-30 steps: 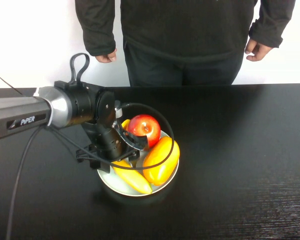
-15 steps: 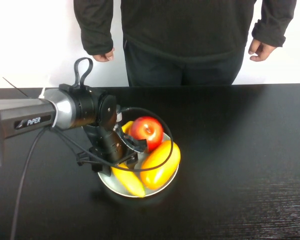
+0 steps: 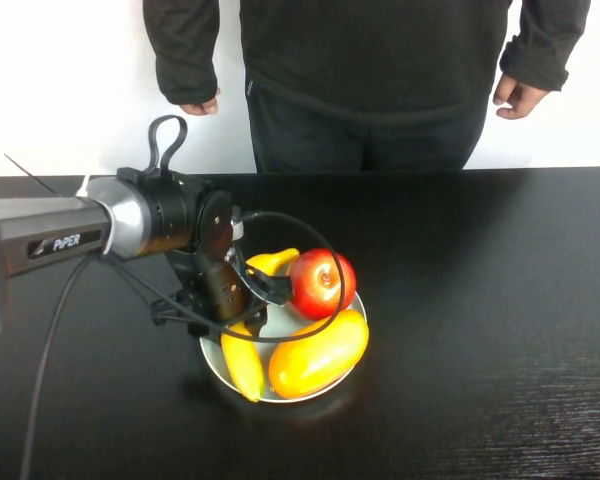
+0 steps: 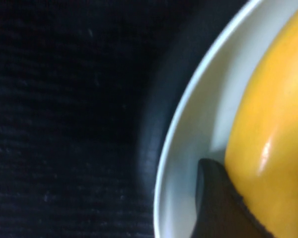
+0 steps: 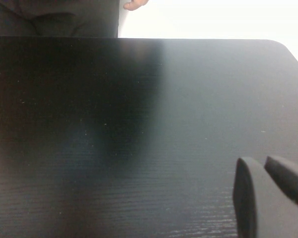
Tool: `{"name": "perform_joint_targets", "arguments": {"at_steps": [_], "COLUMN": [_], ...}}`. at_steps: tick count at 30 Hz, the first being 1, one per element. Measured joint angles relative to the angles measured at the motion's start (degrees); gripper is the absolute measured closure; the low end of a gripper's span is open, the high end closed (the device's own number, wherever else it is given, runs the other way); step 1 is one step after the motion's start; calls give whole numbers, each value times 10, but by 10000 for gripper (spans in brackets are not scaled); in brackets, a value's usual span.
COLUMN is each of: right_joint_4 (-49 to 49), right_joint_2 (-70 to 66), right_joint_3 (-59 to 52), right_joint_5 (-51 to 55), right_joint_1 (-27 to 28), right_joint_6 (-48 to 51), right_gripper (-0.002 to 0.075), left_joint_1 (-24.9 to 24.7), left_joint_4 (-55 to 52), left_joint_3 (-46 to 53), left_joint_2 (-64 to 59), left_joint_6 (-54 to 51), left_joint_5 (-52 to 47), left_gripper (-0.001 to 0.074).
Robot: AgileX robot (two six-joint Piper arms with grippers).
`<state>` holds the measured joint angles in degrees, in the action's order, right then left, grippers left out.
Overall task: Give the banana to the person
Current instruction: Pick up the banana, then hand the grabbed banana to the person
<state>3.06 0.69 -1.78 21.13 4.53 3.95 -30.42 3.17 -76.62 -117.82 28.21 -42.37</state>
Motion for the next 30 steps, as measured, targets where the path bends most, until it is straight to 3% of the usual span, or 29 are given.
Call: {"name": "perform_joint_targets", "arguments": {"at_steps": [8,22,30], "right_joint_4": [0,0,0], "right_joint_2": [0,0,0], "right_joint_3": [0,0,0], "right_joint_5": [0,0,0], "right_joint_1": [0,0,0], "right_joint_6": [0,0,0], "right_gripper": [735,736,735], "left_joint_1": [1,-22,-25], "left_joint_4": [-6,-81,-86], "left_joint_3": [3,3,3], "left_joint_2": [56,284,381], "left_joint_6": [-3,-56,-142], "left_joint_5": [-22,-260,-283], "left_gripper": [459,459,459]}}
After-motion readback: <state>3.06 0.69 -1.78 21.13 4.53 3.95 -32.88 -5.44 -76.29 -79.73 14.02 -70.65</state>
